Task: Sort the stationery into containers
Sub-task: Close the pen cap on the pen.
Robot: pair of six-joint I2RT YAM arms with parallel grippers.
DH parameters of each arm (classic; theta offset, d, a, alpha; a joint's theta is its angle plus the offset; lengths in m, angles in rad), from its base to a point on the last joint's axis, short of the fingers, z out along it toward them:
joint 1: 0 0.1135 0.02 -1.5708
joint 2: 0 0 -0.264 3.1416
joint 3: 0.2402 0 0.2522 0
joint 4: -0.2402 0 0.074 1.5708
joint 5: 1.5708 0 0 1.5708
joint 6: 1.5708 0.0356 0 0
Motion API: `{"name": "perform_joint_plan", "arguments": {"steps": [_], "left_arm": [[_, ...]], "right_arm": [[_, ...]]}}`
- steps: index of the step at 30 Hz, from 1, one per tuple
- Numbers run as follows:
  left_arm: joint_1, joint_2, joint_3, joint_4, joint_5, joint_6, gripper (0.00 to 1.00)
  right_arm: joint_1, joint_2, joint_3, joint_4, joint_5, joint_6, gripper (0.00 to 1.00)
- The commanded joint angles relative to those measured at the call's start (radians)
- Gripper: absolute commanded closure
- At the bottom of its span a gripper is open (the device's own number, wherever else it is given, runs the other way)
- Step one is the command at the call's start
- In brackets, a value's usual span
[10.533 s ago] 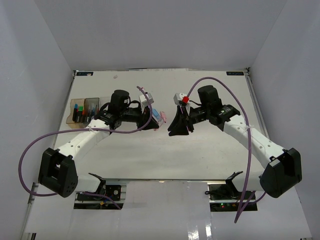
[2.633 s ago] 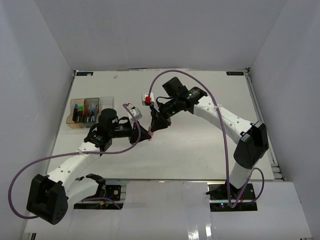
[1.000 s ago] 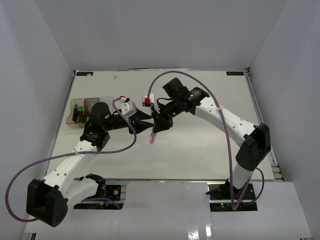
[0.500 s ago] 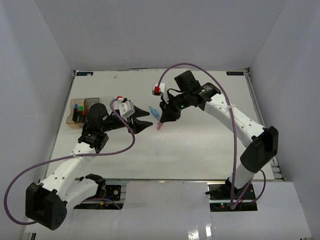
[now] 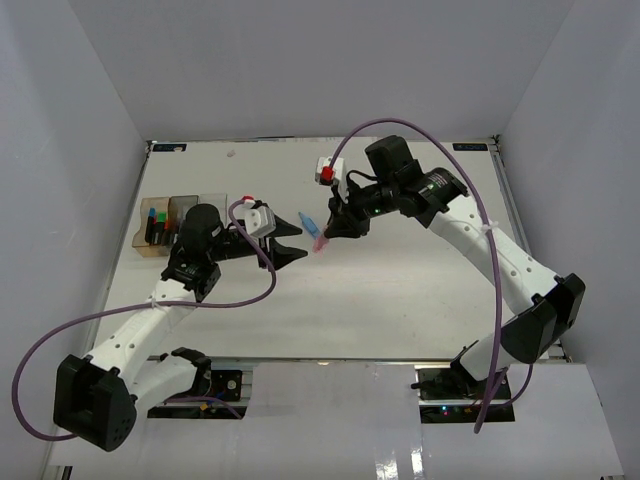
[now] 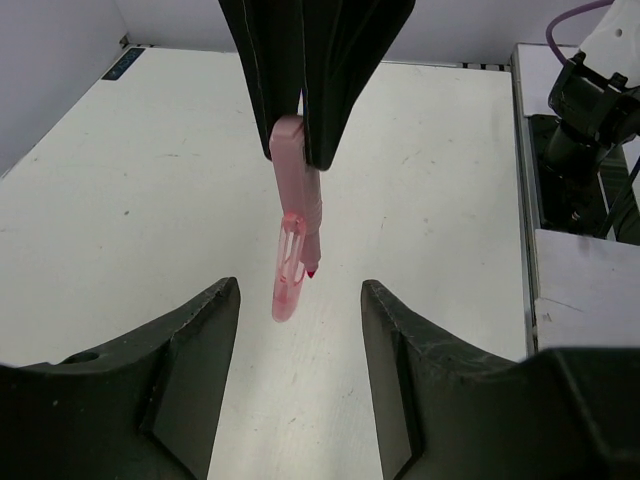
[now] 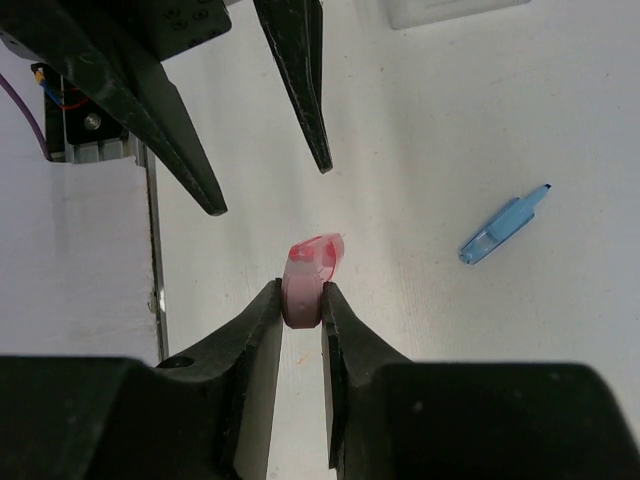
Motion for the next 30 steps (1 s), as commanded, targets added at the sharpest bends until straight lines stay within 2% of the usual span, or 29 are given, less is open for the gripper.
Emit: {"name": "perform_joint_plan", "arguments": {"steps": [1, 13, 20, 30], "left_arm": [[0.0, 0.012, 0.003, -0.032, 0.068, 0.062, 0.37], [-0.007, 0.102, 0.009, -0.014, 0.145, 0.07, 0.35], [-0.035, 0.124, 0.011, -0.008, 0.128, 0.065, 0.35], [-0.055, 0.13, 0.008, 0.017, 0.122, 0.041, 0.45]], "right_arm": [[0.004, -0.052, 0.037, 0.028, -0.019, 0.01, 0.92], [0.002, -0.086, 0.063, 0.039, -0.094, 0.008, 0.92], [0.002, -0.094, 0.06, 0.044, -0.126, 0.008, 0.92], [0.004, -0.094, 0.04, 0.057, -0.14, 0.013, 0.92]]}}
